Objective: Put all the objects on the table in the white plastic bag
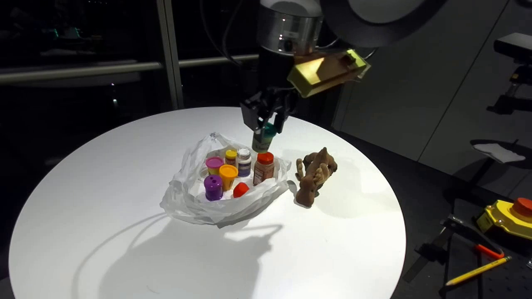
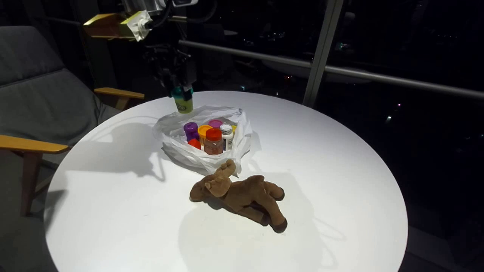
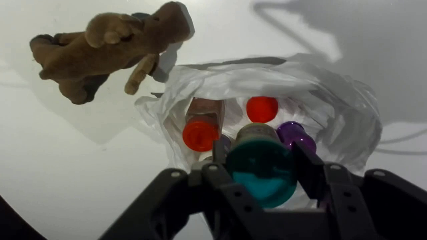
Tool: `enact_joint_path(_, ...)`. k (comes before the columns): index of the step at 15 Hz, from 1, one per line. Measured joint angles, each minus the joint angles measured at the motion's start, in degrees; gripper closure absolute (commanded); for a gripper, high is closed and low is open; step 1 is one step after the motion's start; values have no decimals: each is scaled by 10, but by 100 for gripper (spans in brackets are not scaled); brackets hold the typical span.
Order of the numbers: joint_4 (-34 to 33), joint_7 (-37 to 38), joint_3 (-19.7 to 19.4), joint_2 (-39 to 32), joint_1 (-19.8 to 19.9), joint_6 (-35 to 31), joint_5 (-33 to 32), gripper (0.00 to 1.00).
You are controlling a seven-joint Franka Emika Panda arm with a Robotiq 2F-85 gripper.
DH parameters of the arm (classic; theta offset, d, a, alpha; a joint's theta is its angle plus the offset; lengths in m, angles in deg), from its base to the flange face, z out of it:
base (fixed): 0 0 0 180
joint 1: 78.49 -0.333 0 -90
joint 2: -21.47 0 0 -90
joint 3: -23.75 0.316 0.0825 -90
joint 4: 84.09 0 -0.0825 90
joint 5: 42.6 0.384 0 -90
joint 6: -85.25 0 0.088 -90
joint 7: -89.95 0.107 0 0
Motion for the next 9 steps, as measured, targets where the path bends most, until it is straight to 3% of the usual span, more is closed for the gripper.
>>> enact_joint_path(4,-107,0,37,-95,28,0,6,72)
enact_joint_path(9,-240,0,38,-224,32,0,15,72)
